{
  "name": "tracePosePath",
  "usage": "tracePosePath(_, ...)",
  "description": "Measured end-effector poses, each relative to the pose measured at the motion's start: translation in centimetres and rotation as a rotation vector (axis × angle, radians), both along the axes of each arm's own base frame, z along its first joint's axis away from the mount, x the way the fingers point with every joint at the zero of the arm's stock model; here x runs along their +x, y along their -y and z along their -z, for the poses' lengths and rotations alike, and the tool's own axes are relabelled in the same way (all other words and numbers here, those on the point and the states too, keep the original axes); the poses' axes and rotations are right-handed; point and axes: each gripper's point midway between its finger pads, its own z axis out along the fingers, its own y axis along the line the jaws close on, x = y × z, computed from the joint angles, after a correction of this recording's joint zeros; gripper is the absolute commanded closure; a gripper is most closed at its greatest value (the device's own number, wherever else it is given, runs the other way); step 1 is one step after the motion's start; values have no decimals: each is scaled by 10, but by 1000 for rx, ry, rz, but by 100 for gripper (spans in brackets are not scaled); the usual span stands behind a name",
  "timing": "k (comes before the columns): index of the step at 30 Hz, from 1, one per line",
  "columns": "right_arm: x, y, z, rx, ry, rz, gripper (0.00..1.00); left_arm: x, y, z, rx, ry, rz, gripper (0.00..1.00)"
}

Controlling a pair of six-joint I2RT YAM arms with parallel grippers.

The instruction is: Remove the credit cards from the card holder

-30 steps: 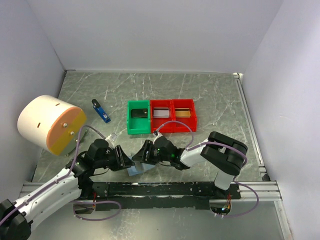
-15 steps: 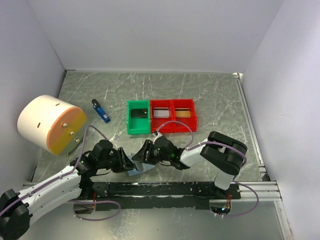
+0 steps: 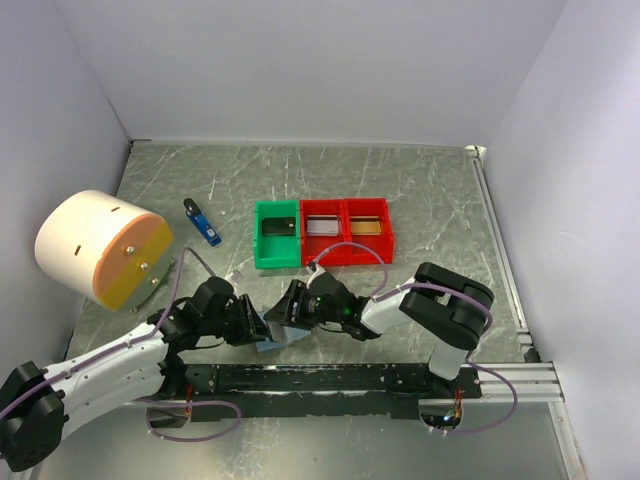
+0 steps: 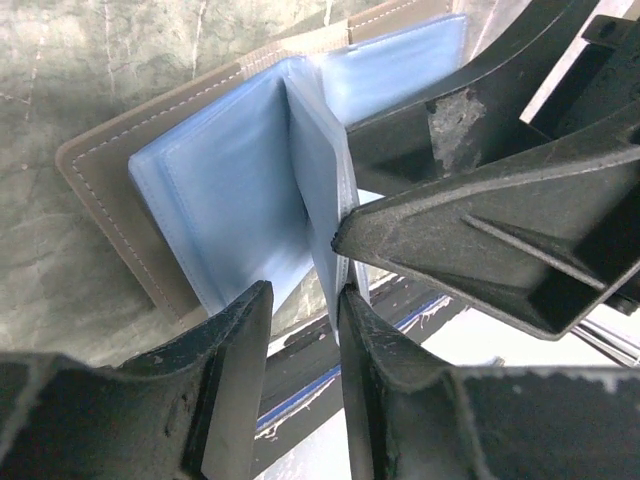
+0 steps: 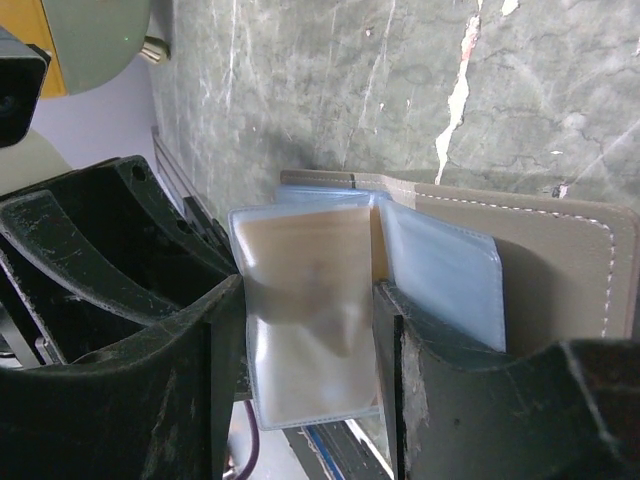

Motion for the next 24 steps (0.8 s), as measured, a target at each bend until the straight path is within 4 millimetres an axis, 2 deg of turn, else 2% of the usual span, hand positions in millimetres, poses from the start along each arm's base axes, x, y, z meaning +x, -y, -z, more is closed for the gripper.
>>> tracePosePath(9,0,1,0,4,1,1,40,4,-8,11,68,-10,-27,49)
tracePosePath(14,-2,3,-4,5,5,-3,37,8,-8,10,84,1,-36,48)
tracePosePath(24,-5,24,-8,-80,17,14,33,17,-4,1,105,32,-19,47)
